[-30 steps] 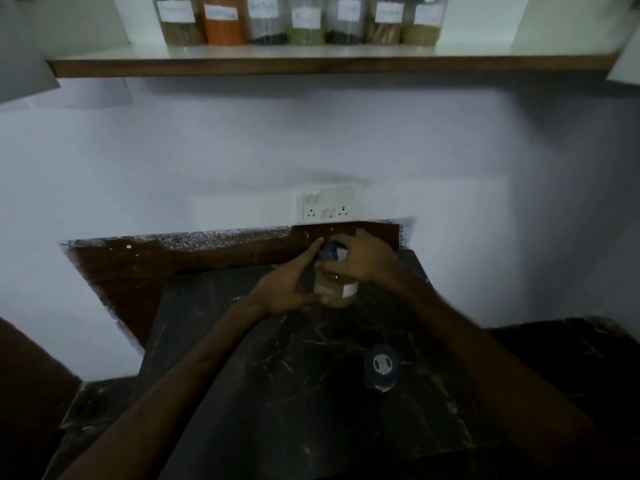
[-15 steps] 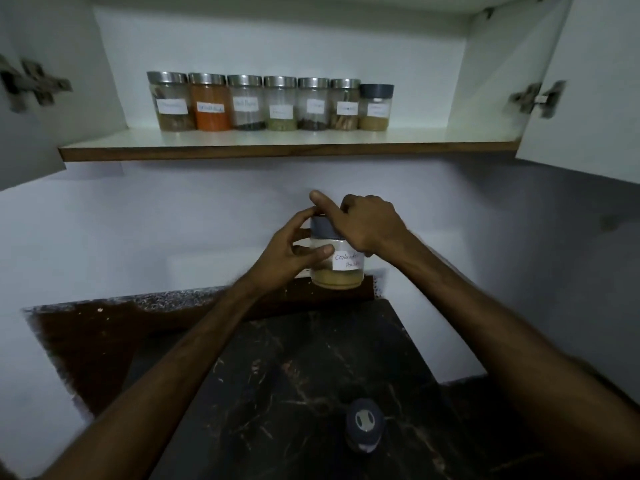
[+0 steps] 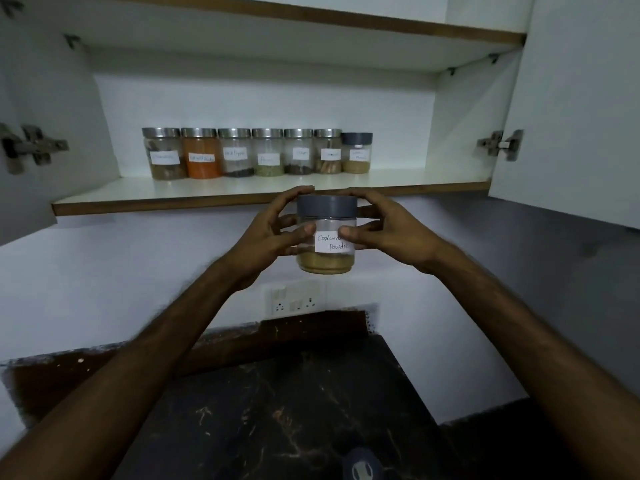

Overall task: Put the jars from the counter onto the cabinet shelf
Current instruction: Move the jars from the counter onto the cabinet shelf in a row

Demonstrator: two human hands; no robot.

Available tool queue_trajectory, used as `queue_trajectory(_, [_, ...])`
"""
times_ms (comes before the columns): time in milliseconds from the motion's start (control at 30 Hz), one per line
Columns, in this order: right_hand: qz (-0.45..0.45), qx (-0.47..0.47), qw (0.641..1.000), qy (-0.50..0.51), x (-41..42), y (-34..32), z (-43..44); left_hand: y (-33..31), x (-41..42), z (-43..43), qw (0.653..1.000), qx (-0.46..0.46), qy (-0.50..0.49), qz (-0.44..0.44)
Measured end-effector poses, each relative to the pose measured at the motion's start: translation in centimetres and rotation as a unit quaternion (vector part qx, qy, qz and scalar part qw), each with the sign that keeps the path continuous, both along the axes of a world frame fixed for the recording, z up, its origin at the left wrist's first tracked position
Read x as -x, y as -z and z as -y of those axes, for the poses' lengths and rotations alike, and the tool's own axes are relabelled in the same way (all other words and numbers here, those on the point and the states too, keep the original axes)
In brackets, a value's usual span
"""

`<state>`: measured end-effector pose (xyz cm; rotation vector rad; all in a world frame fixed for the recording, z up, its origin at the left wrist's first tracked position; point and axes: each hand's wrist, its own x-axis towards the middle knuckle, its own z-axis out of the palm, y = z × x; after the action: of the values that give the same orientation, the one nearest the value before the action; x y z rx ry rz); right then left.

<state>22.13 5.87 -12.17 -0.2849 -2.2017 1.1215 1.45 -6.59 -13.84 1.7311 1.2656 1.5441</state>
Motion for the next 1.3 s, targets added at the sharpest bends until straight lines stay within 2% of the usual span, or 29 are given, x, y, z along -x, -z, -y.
queue_trajectory(300, [-0.021, -0.025, 0.999, 0.017, -2.5, -3.8, -3.0, -3.6, -1.9, -4.0, 1.0, -0.003, 0.01, -0.018])
queue_trajectory(933, [0.009, -0.06, 0.996, 0.073, -3.5, -8.6, -13.7, -7.6, -2.5, -15.3, 1.0, -0.015, 0.012, -0.025])
queue_trajectory(1000, [0.0, -0.092, 0.99, 0.104, -3.3, -9.4, -15.4, -8.4, -2.5, -16.9, 0.999, -0.02, -0.006, -0.047])
queue_trajectory(1200, [-0.039, -0.064, 0.991, 0.108, -1.8, -11.6, -20.3, -11.7, -2.3, -22.2, 0.997, -0.022, -0.034, -0.061])
queue_trajectory(1300, [-0.035, -0.116, 0.982, 0.147, -1.1, -12.9, -22.6, -13.2, -1.7, -24.6, 0.996, -0.024, -0.025, -0.081])
